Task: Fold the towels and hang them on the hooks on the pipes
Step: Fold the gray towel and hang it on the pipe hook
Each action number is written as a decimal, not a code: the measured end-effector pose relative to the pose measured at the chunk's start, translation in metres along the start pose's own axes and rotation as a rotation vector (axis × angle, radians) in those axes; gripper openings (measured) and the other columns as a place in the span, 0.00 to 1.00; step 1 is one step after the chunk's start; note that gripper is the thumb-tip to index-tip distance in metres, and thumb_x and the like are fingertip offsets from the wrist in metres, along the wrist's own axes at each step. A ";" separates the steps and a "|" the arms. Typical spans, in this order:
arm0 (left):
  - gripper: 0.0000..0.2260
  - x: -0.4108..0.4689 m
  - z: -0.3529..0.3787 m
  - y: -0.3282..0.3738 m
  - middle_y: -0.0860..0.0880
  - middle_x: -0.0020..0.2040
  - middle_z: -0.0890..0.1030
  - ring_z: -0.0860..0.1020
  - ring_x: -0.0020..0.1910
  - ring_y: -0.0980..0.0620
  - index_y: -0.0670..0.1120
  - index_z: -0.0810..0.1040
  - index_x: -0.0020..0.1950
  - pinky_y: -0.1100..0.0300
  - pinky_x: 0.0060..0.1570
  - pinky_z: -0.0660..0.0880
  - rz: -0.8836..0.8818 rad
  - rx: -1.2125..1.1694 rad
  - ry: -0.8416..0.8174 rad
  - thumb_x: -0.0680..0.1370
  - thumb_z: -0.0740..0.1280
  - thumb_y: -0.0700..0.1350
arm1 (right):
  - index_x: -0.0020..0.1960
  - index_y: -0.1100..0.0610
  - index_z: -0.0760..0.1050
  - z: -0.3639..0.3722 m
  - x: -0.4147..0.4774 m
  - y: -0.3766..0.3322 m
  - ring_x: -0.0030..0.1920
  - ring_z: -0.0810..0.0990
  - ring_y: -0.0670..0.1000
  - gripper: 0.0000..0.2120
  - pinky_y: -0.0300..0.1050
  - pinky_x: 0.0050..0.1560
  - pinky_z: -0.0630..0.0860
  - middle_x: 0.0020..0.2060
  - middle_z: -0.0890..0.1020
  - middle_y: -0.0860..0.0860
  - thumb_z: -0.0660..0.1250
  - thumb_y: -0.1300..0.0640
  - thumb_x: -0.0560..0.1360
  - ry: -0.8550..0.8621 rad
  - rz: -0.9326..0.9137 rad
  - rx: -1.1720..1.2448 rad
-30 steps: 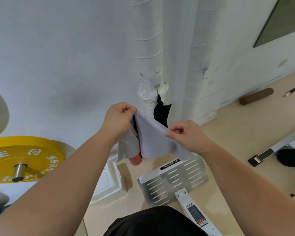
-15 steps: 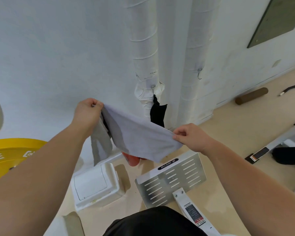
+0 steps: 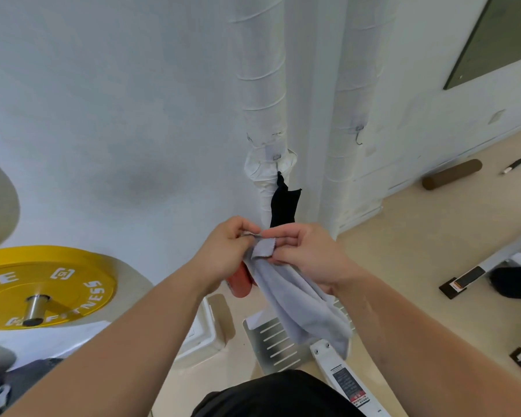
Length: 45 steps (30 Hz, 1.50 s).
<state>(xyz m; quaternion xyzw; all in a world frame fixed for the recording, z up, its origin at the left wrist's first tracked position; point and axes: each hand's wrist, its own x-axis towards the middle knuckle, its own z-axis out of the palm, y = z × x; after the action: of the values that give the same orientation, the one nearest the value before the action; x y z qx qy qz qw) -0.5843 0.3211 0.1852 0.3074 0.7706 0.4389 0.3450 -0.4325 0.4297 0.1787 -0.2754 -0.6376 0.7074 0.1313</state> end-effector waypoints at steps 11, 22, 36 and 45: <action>0.03 -0.019 0.010 -0.009 0.38 0.40 0.84 0.82 0.40 0.42 0.40 0.85 0.42 0.54 0.41 0.79 -0.094 -0.464 0.018 0.73 0.75 0.34 | 0.37 0.56 0.83 0.009 -0.008 0.011 0.28 0.70 0.43 0.06 0.34 0.32 0.68 0.27 0.76 0.46 0.78 0.62 0.71 0.106 -0.113 -0.139; 0.06 -0.026 0.000 0.003 0.33 0.43 0.84 0.78 0.45 0.22 0.47 0.88 0.46 0.27 0.56 0.74 0.014 -0.219 -0.016 0.78 0.71 0.44 | 0.36 0.56 0.83 0.010 0.000 0.011 0.29 0.70 0.41 0.07 0.32 0.33 0.67 0.28 0.77 0.45 0.80 0.61 0.69 0.147 -0.252 -0.267; 0.06 -0.015 -0.006 0.009 0.30 0.44 0.83 0.81 0.38 0.35 0.44 0.88 0.44 0.31 0.46 0.78 0.070 -0.122 -0.040 0.69 0.76 0.43 | 0.34 0.49 0.77 -0.005 0.018 0.030 0.41 0.76 0.49 0.12 0.36 0.44 0.71 0.43 0.78 0.54 0.77 0.51 0.72 0.099 -0.348 -0.387; 0.10 0.008 -0.045 0.019 0.44 0.43 0.84 0.80 0.46 0.48 0.45 0.83 0.45 0.46 0.58 0.77 0.091 -0.252 0.305 0.78 0.66 0.31 | 0.48 0.44 0.83 -0.036 0.029 0.060 0.65 0.68 0.52 0.07 0.52 0.66 0.66 0.62 0.72 0.44 0.69 0.43 0.75 -0.010 -0.158 -1.181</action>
<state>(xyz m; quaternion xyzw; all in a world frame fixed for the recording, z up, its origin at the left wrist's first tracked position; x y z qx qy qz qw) -0.6218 0.3142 0.2172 0.2260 0.7383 0.5885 0.2398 -0.4257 0.4663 0.1131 -0.2502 -0.9423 0.2225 0.0051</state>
